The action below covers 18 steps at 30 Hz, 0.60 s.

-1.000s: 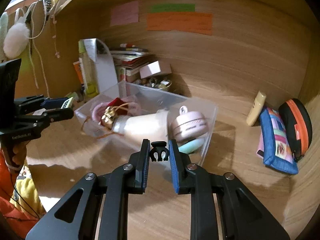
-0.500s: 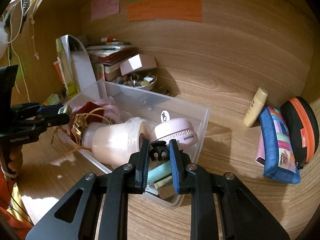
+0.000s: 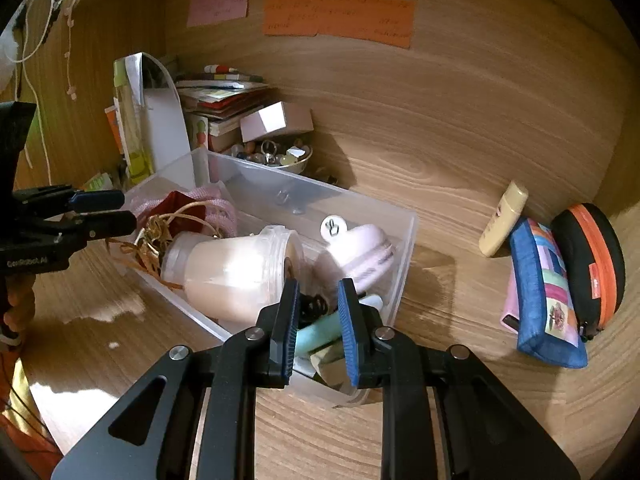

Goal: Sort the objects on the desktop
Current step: 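Carry clip and tile into clear box and open both tools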

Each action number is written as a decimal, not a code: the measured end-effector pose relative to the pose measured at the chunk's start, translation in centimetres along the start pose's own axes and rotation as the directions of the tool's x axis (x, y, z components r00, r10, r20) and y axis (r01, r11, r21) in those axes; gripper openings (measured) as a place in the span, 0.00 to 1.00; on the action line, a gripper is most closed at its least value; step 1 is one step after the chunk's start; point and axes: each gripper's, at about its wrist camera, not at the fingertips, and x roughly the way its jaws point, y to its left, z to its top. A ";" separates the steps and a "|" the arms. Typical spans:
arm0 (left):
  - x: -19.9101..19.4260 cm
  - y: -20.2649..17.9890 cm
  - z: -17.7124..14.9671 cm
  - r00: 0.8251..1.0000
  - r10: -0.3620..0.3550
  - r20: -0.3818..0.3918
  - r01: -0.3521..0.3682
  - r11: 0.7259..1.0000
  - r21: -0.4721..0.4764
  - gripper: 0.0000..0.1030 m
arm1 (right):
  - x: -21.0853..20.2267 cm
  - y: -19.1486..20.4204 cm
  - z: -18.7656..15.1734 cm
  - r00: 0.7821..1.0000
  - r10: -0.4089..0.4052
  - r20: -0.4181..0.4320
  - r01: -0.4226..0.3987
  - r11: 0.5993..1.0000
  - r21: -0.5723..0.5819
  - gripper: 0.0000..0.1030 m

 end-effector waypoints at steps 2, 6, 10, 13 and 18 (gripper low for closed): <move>-0.7 -0.4 0.0 0.999 0.017 0.033 -0.017 1.000 0.013 0.65 | -0.4 0.0 0.0 1.000 -0.003 0.008 0.003 1.000 0.004 0.24; -2.4 -1.0 0.0 0.993 0.049 0.110 -0.051 0.999 0.014 0.76 | -1.8 0.1 -0.1 0.999 -0.023 0.048 0.022 1.000 0.012 0.38; -3.6 -1.3 0.0 0.987 0.063 0.147 -0.063 0.998 -0.003 0.89 | -3.3 0.6 -0.1 0.995 -0.027 0.093 0.025 1.000 0.015 0.50; -4.2 -1.7 -0.1 0.986 0.077 0.151 -0.079 0.997 0.007 0.89 | -4.5 1.2 -0.3 0.992 -0.035 0.124 0.034 0.999 0.008 0.60; -5.0 -2.2 -0.5 0.988 0.086 0.128 -0.087 0.996 0.003 0.90 | -6.4 2.4 -0.7 0.982 -0.072 0.173 0.075 0.997 -0.011 0.76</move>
